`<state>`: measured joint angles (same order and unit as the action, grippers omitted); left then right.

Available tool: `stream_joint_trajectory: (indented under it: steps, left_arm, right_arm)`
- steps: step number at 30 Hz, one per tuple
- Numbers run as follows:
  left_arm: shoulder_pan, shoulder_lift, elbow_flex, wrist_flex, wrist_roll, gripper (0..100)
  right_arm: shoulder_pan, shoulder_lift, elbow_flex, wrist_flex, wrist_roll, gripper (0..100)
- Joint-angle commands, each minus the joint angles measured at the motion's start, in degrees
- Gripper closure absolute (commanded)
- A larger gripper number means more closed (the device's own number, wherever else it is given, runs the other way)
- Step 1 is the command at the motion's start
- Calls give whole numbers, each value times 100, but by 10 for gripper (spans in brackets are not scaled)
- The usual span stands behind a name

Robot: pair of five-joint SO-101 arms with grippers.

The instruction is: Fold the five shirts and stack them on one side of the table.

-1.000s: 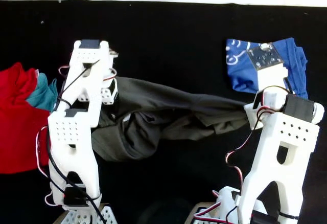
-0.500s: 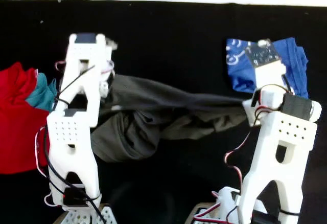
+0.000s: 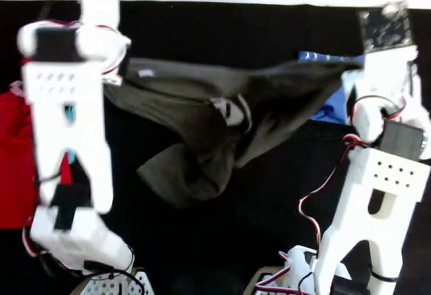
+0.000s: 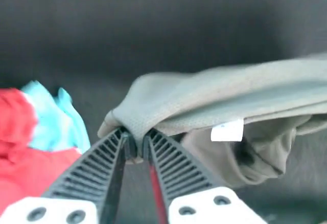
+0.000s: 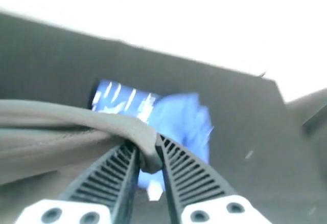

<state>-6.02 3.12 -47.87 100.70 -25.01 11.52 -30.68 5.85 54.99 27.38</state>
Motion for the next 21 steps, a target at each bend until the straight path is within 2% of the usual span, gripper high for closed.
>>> stream_joint_trajectory:
  steps: [1,13,18,21]
  left_arm:
    - [75,-796,-822,-44,-35,992]
    - [66,-1446,-2141,-62,-44,992]
    - [40,-1534,-2141,-26,-44,992]
    - [40,-1420,-1692,-26,-44,992]
  right_arm:
    - [-40,-22,-1077,-207,-88,993]
    - [-4,-84,-3187,-163,-105,993]
    - [-22,-84,-3899,136,-105,993]
    - [-40,-75,-4119,321,-105,993]
